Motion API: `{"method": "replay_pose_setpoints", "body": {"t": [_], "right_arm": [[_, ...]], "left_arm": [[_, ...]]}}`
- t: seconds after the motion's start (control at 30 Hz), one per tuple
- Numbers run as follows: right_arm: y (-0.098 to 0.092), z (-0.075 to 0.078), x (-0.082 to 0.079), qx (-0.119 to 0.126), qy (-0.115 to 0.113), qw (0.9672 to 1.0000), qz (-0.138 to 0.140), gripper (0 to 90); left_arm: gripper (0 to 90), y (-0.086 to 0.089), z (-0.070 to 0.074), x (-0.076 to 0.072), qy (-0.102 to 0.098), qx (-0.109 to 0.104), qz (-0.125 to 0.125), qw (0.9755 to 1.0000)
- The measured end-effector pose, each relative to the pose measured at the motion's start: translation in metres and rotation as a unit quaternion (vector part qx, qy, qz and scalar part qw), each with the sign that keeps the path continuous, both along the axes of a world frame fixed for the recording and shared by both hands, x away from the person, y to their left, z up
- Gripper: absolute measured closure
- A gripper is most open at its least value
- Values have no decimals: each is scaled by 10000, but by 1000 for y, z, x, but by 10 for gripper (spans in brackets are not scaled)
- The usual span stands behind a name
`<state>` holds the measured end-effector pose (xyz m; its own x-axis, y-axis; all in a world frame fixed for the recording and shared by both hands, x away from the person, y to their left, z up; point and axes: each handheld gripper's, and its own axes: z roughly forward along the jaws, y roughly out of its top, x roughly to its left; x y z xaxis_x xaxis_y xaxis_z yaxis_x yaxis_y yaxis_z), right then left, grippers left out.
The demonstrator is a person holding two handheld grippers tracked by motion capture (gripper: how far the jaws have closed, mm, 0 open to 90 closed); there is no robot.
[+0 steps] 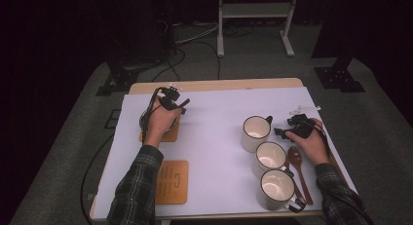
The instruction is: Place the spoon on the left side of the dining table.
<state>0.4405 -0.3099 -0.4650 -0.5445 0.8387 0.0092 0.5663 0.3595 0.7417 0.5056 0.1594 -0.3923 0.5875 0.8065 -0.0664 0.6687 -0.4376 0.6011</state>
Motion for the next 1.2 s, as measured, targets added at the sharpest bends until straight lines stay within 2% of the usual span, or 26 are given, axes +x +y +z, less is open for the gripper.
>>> {"method": "replay_pose_setpoints", "body": {"t": [0.03,0.27,0.57,0.63,0.87,0.9,1.2], "right_arm": [[0,0,0,5,6,10000,-1,217],[0,0,0,2,3,10000,0,217],[0,0,0,-1,0,10000,1,217],[0,0,0,0,0,10000,1,217],[0,0,0,3,0,10000,2,217],[0,0,0,3,0,10000,2,217],[0,0,0,2,-1,10000,5,217]], "left_arm": [[900,0,0,2,-7,35,16,10000],[900,5,1,16,-72,-120,228,9996],[900,12,1,29,-93,-205,450,9987],[900,13,1,32,-59,-150,472,9988],[900,19,3,38,-83,-167,634,9978],[900,23,4,40,-108,-123,661,9977],[900,52,2,41,-108,-238,1071,9939]]}}
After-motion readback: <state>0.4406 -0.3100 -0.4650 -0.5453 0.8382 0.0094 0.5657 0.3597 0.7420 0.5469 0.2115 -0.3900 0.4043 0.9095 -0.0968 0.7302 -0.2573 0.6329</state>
